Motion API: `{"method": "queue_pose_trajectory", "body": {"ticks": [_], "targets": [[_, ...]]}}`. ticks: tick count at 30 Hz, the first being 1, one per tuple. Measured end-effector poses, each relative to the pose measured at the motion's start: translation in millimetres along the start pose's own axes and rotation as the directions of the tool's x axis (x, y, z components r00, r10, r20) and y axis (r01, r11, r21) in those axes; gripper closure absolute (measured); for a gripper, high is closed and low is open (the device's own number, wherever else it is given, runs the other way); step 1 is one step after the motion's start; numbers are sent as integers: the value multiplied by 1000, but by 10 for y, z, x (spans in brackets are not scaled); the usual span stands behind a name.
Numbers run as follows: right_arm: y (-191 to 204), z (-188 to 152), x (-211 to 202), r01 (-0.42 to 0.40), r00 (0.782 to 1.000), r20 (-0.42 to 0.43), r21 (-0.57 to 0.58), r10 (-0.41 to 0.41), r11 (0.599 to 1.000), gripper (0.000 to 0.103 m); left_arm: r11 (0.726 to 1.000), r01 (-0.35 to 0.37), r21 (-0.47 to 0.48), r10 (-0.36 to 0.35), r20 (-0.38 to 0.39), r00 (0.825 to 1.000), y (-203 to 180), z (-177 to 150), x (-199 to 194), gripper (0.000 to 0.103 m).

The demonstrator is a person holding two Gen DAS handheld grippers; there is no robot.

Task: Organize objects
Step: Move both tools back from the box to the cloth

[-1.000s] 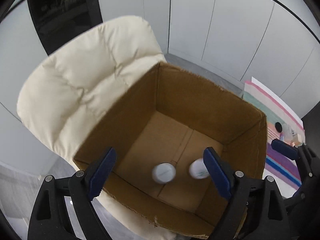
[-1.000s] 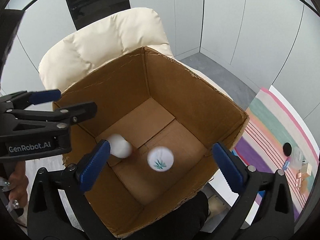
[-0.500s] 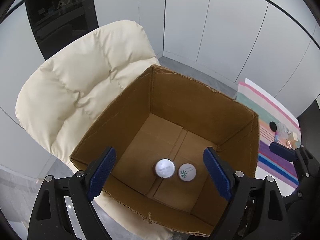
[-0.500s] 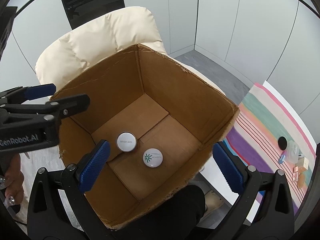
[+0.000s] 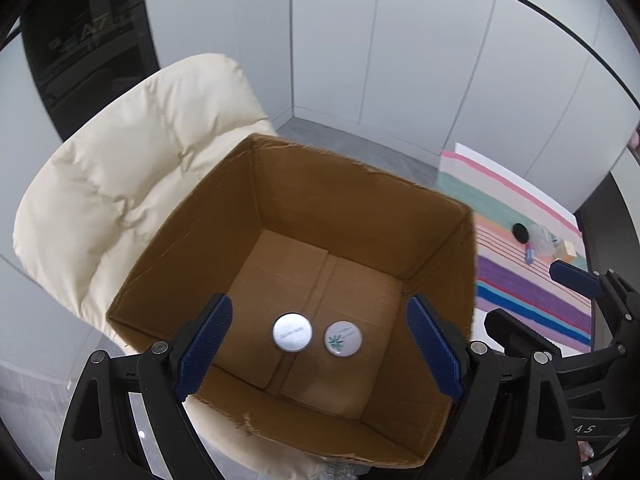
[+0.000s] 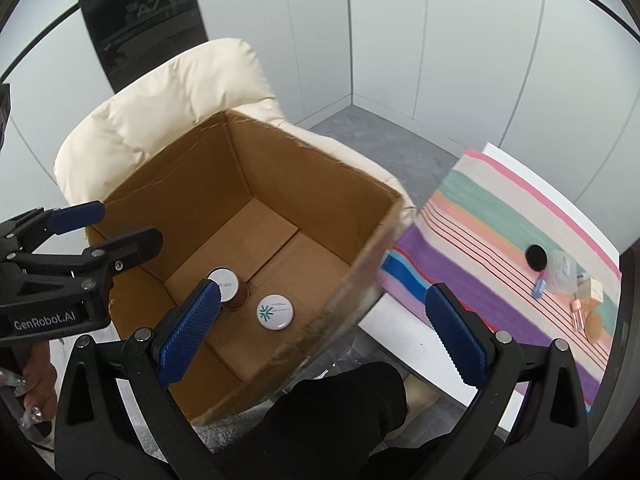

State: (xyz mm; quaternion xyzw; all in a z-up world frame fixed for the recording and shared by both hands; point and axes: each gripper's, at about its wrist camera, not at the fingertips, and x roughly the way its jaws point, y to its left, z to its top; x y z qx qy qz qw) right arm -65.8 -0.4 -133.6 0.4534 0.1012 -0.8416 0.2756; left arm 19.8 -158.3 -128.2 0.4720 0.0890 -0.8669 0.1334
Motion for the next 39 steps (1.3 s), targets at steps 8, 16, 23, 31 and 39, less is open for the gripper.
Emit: {"method": "queue_pose_trajectory", "body": {"ticks": [8,16,23,31,39], "targets": [[-292,-115,-279,50,998,28,60,-52,997,0,997,65,41,-65,6,998,-318,31,-39,13],[-743,-317,-565,115,992,35,141,-121,983,0,984,130,120,-131,2,991,-843,72,-43,13],[-1234,-542,-858,175,981,40,236,-190,956,0,963,174,208,-176,-7,984,-1373,90,-48,13],[-1740,-841,-1208,241,963,36,332,-267,912,0,930,218,296,-222,-22,975,-2029,103,-31,13],[-2183,-1181,-1518,302,941,14,422,-339,855,0,884,280,375,-280,-56,958,-2676,41,-40,13]]}}
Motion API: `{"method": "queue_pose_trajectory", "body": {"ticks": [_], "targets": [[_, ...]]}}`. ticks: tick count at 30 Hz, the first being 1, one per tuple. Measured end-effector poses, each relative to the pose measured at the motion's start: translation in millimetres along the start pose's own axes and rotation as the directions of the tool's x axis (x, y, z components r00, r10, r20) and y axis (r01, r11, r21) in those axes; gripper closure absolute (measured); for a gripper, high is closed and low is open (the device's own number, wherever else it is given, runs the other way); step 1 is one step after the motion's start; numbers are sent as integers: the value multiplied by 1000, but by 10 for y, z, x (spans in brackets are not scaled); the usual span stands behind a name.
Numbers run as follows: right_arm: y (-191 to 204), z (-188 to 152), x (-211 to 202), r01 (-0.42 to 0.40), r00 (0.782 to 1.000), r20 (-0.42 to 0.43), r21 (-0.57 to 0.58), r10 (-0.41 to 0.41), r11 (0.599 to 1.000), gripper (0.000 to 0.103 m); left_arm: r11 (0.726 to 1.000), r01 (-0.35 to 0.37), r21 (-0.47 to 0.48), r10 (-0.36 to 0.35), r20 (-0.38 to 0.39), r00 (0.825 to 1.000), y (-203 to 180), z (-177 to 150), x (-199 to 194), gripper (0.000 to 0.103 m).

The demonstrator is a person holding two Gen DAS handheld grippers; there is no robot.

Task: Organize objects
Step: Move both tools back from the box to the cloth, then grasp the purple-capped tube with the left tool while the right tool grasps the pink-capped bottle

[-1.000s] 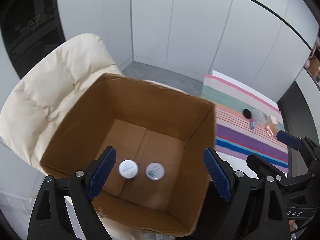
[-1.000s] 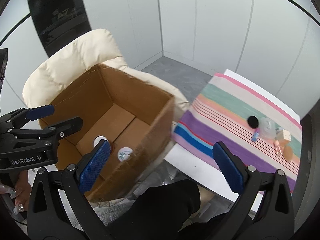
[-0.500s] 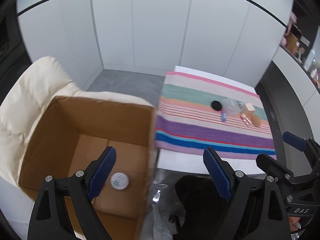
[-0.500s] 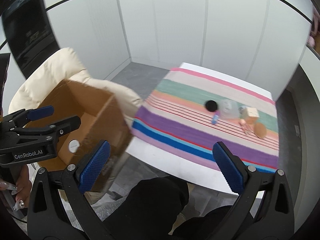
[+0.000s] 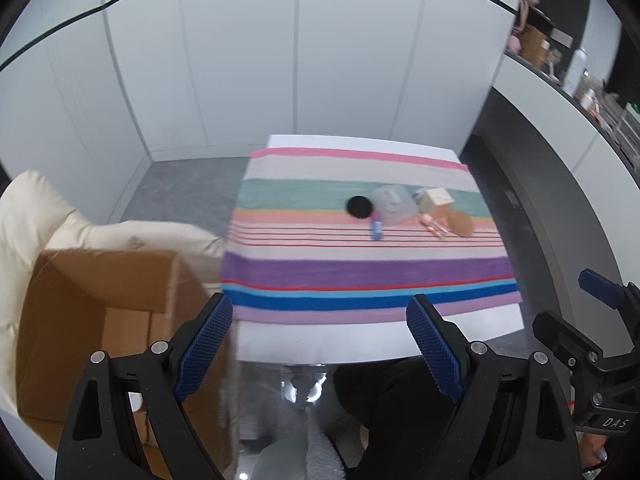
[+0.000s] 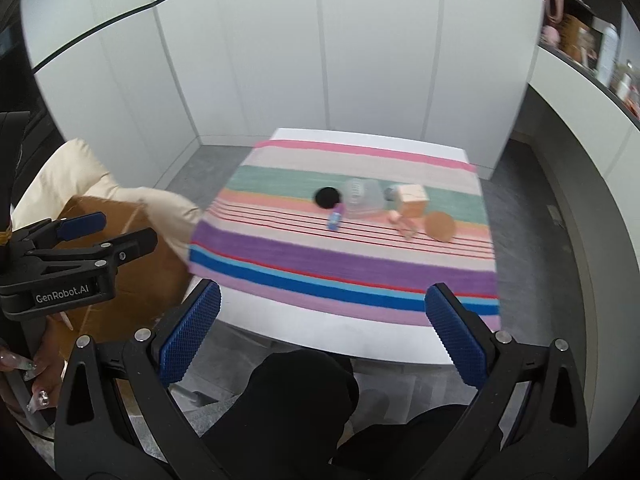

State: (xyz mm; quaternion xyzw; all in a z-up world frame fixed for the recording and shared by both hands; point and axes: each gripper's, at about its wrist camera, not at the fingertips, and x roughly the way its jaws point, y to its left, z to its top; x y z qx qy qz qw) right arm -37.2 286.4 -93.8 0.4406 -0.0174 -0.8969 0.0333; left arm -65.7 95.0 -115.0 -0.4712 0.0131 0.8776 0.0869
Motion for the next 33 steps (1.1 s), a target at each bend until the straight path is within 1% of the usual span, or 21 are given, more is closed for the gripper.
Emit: {"method": "queue_pose_trajectory", "body": {"ticks": [7,12,18,20,23,27,30,33], "targets": [[-457,-125,-89,58,998,-6,69,-57,996,0,996,49,69,-49,-6,999,-458,113,100,13],[-701,-189,-80,78,997,-17,108,-77,991,0,992,70,100,-68,-23,997,-689,157,185,13],[-926,-230,-14,106,994,-18,120,-105,987,0,989,51,137,-49,-21,999,-841,218,272,13],[-1011,-244,37,109,994,-17,125,-108,986,0,987,26,161,-25,-12,1000,-892,267,326,13],[-1164,-251,203,99,995,-28,143,-96,985,0,983,-10,185,11,-4,1000,-928,323,419,13],[-1377,-216,493,81,996,-49,175,-74,981,0,982,-12,189,21,-47,999,-912,420,632,13],[-1520,-160,763,81,995,-71,195,-68,978,0,979,-21,203,36,-69,997,-939,530,855,13],[-1627,-102,1046,88,993,-89,193,-71,977,0,973,-22,229,47,-104,993,-1001,643,1194,13]]}}
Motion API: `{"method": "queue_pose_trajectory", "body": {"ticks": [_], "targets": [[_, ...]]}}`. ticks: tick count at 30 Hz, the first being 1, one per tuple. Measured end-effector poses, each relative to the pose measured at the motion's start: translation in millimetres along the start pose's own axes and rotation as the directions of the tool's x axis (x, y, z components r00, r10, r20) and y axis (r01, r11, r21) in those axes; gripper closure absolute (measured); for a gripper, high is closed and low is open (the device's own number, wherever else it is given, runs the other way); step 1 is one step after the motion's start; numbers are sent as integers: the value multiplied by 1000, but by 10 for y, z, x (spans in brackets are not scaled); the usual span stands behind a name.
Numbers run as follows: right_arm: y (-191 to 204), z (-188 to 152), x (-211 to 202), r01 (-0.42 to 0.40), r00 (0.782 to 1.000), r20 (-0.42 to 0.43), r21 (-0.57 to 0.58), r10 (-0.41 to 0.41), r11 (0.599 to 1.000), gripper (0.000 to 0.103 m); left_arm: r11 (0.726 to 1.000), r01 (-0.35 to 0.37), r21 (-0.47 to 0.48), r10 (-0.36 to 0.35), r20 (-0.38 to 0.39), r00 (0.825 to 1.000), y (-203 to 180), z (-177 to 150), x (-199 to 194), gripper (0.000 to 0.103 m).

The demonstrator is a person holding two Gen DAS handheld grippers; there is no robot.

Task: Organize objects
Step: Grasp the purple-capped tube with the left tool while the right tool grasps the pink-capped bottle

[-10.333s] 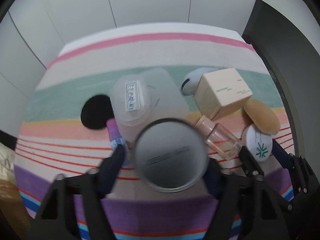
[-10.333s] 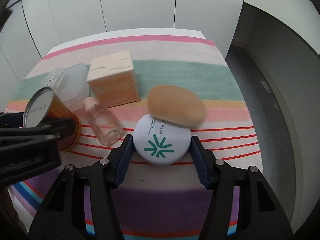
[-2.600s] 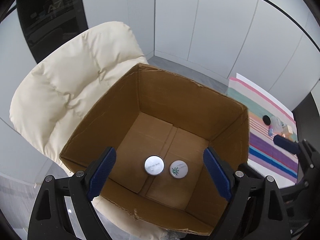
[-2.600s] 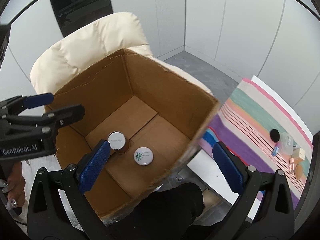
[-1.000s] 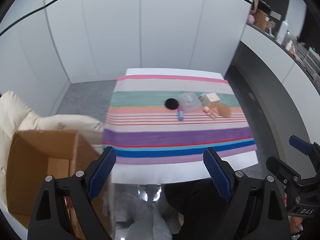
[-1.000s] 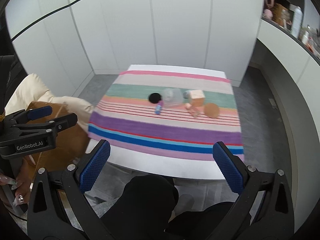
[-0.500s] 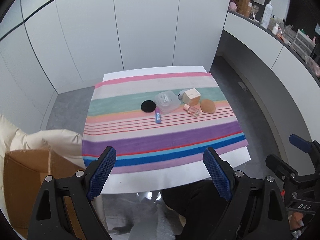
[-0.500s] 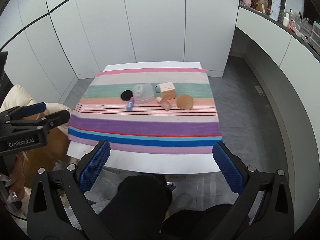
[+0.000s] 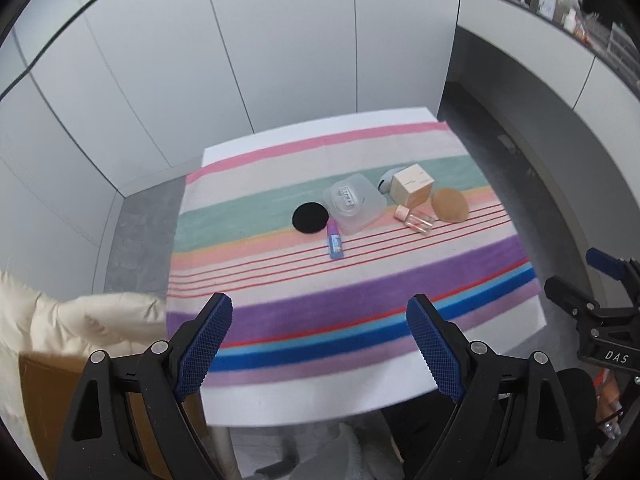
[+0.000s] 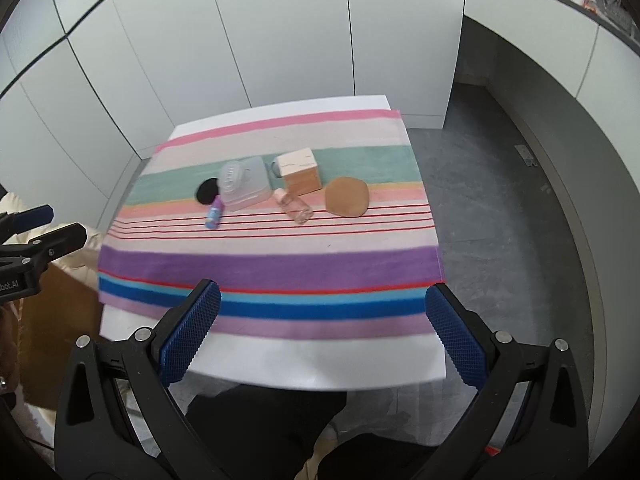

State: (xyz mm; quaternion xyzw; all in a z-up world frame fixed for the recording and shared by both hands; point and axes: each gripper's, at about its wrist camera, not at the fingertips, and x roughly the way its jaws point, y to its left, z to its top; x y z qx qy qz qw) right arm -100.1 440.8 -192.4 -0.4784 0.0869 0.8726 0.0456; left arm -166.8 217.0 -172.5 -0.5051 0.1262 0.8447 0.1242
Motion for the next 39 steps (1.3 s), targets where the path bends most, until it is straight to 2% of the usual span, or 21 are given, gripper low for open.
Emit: {"method": "queue_pose_trajectory", "body": {"ticks": [5,10,13,16,18,20,21,22,23,24,25,26,27,31,36,39], "targets": [[-49,159,504,8,1000,-3,-9,-8,1000,0,998,54,-14,-55,-95,994,-31,133,693,13],[86,333,1119,-24,1000,-2,-81,24,996,5,994,56,-96,-67,-111,992,86,227,1362,14],[219,411,1469,-37,999,-5,-147,37,988,5,981,92,-170,-117,-144,983,145,250,1756,16],[332,455,1765,-21,1000,-2,-211,21,977,6,980,87,-181,-117,-162,980,140,221,2004,19],[392,475,1922,-25,1000,-7,-234,24,972,19,982,84,-172,-113,-166,980,117,221,2130,19],[469,483,2097,-32,999,-28,-256,25,966,23,983,84,-165,-111,-160,981,90,231,2217,19],[490,477,2138,-28,999,-29,-263,21,964,30,984,78,-160,-103,-156,982,76,242,2256,21],[525,466,2194,-26,999,-32,-275,18,961,37,986,71,-153,-94,-152,984,49,260,2300,26],[558,452,2252,-25,999,-44,-286,13,958,61,987,69,-148,-91,-150,985,40,266,2331,31],[571,440,2284,-24,998,-56,-289,8,957,73,990,43,-134,-61,-136,989,15,272,2342,43],[584,425,2321,-35,997,-73,-286,15,958,74,992,33,-119,-48,-120,992,-3,287,2325,65],[590,409,2308,-28,998,-59,-285,11,958,74,993,46,-108,-58,-108,992,-23,291,2313,80],[599,396,2293,-22,999,-53,-286,8,958,74,994,57,-96,-67,-107,992,-37,307,2312,84],[617,360,2222,-35,998,-62,-289,18,957,74,996,41,-78,-49,-109,993,-60,270,2258,84],[564,359,2137,-35,997,-70,-258,18,965,74,994,25,-109,-39,-133,990,7,259,2228,84],[525,377,2064,-34,997,-79,-233,16,972,74,994,12,-110,-24,-112,993,18,299,2124,84]]}}
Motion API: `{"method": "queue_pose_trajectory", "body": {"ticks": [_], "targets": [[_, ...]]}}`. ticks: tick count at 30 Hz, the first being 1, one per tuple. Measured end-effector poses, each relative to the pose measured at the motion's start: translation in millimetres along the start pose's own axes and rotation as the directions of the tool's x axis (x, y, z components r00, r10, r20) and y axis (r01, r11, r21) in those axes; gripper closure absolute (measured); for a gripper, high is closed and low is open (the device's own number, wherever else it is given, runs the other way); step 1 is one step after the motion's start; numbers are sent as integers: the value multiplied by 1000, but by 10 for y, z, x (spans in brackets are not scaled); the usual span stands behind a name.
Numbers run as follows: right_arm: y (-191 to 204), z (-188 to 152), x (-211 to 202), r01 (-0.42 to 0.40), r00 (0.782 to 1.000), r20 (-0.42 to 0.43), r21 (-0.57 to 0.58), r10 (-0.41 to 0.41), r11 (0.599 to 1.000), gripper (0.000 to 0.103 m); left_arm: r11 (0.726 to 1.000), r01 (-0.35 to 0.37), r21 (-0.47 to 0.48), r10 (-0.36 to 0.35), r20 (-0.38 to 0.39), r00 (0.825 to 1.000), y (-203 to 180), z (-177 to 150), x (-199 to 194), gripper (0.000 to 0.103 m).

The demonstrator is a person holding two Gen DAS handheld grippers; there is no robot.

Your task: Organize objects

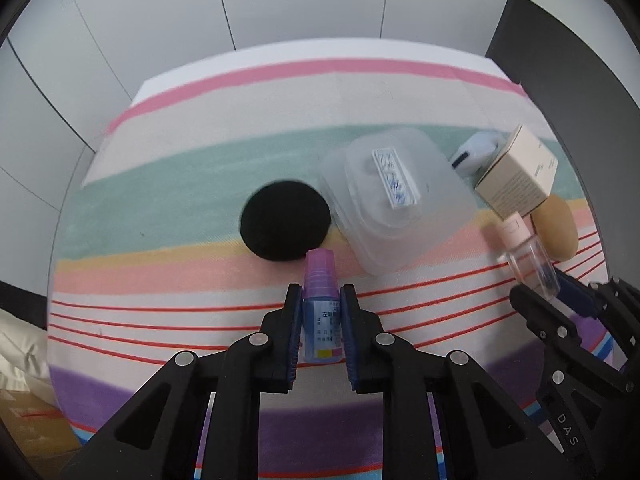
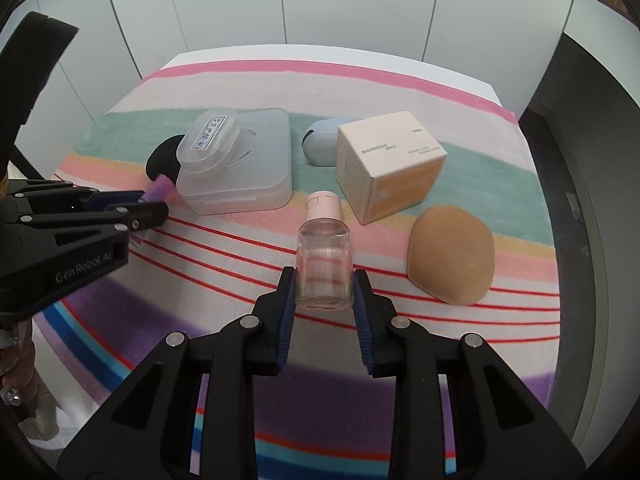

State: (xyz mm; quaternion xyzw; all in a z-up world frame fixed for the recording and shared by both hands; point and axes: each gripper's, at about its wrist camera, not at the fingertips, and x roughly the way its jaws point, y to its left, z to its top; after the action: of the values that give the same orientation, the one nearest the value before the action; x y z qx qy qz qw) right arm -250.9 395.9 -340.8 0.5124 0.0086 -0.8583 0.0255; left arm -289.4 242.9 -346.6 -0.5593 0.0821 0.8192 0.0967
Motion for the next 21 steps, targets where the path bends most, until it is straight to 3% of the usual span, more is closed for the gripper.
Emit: {"method": "queue_pose_trajectory", "body": {"ticks": [6,13,16,21], "targets": [[-29,86,-231,11,1000,3,22,-11,1000,74,1000,-12,10,11,42,999,-47,107,-289,84],[-19,343,-802,38,998,57,28,-39,999,74,1000,-3,-22,5,124,992,39,275,-1004,84],[9,480,-1181,47,995,87,37,-50,998,74,998,-55,-23,58,172,983,80,327,-1405,84],[119,666,-1770,62,990,125,29,-65,998,74,997,-66,-39,74,262,962,189,353,-2061,84]]}}
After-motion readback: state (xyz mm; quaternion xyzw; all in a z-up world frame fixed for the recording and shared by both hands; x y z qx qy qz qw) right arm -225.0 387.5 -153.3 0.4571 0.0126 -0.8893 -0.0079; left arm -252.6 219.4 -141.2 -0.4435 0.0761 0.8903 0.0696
